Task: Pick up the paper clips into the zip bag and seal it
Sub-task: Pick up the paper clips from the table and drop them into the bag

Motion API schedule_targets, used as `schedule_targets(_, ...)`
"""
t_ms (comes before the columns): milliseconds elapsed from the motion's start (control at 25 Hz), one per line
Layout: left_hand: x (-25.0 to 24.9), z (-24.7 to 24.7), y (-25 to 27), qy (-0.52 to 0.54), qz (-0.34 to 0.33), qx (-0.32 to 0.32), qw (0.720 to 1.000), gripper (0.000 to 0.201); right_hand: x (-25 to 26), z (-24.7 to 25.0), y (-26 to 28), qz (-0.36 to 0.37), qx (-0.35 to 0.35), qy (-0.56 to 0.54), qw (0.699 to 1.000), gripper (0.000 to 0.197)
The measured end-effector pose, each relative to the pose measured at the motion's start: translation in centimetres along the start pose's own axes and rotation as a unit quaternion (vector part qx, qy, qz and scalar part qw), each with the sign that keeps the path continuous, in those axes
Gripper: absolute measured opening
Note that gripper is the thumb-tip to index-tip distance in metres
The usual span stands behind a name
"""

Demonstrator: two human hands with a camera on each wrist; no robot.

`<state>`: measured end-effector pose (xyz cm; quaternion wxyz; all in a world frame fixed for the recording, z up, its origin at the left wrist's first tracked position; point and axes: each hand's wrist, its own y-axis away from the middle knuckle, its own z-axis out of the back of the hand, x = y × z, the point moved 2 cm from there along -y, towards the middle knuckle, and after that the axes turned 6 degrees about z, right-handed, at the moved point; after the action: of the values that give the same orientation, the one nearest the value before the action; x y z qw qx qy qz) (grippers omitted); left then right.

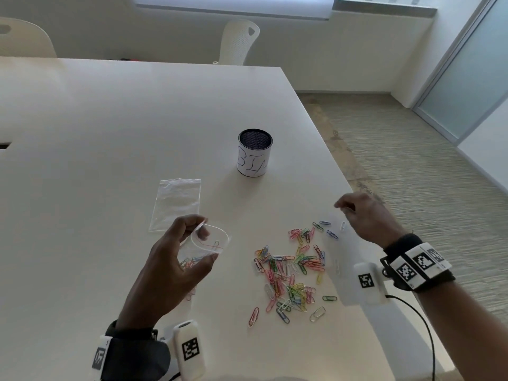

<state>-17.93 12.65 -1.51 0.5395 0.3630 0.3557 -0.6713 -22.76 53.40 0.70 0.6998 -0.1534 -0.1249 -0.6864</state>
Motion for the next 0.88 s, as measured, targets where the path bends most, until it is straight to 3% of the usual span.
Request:
schedule_targets(80,-0.1,0.0,0.0,0.001,-0.004,-0.002,1.0,0.061,-0.8,-0.2,0.7,-0.076,0.045,0.051,0.995,0.019)
schedule_targets(160,0.0,-0.1,0.0,-0.003,-0.008,-0.003,1.0,0.061,0.1,-1.4,1.4,-0.095,0.09,0.055,0.99,0.014)
schedule_targets(440,-0.2,0.0,0.0,-0.011,-0.016,0.001,1.0,0.06,4.5,-2.9,1.7,0.02,0.118,-0.069,0.99,0.009)
schedule_targets(600,-0.2,0.0,0.0,-0.003,-0.018,-0.005,1.0,0.059,5.3,-3.3,1.8,0.062,0.138,0.007,0.989,0.038)
schedule_targets(760,-0.2,0.1,0.0,0.0,-0.018,0.0,1.0,0.059,6.7,-3.7,3.1,0.141,0.171,0.028,0.975,0.037)
schedule_targets(880,-0.2,0.0,-0.1,0.001,-0.019,0.0,1.0,0.058,7.0,-3.2,4.2,0.154,0.206,0.079,0.963,0.057)
